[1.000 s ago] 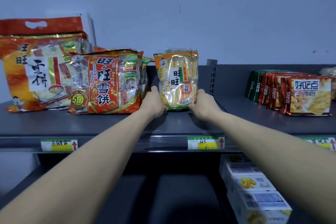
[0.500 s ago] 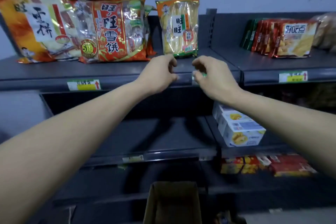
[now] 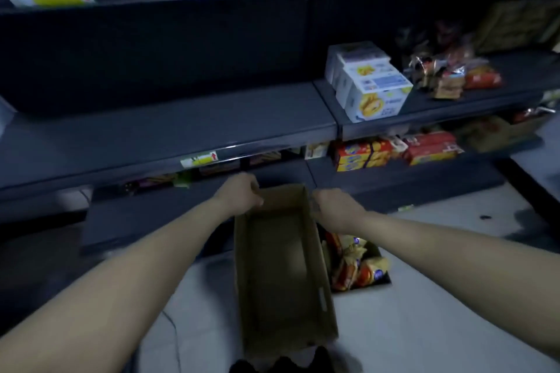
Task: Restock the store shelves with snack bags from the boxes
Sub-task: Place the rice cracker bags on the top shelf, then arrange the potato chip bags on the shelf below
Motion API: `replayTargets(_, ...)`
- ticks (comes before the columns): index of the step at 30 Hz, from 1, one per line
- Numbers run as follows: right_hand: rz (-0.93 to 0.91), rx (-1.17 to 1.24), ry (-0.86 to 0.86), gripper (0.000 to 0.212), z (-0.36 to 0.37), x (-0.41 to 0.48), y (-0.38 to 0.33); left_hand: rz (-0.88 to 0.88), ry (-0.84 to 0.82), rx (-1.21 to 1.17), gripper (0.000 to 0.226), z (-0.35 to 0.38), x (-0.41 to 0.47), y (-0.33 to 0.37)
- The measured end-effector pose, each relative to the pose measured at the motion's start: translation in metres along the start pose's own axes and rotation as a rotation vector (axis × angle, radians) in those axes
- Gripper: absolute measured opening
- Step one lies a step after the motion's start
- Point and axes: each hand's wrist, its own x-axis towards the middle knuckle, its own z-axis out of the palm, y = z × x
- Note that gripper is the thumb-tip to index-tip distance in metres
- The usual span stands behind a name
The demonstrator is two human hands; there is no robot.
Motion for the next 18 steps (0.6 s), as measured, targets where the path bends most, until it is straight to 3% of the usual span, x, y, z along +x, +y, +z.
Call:
replayTargets(2,0.063,-0.015,-0.065,0.024,0.024,0.003,0.009,-0.055,-0.053,-0.012,0.041,0.025,0.0,-0.018)
replayTargets(6,0.085,-0.041,-0.152,0.027,0.064,0.004,0.024,-0.155,-0.115,-0.019,0.044,0.071,-0.002,-0.052)
replayTargets(12,0.196,0.027,-0.207,0.022,0.124,0.014,0.051,-0.276,-0.125,0.048,0.034,0.128,-0.006,-0.089)
replayTargets(14,0.253,0.061,-0.201,0.01,0.144,0.019,0.06,-0.303,-0.121,0.105,0.033,0.147,-0.005,-0.1)
replayTargets(18,0.355,0.121,-0.19,0.032,0.177,0.031,0.07,-0.363,-0.075,0.248,0.05,0.181,-0.001,-0.116)
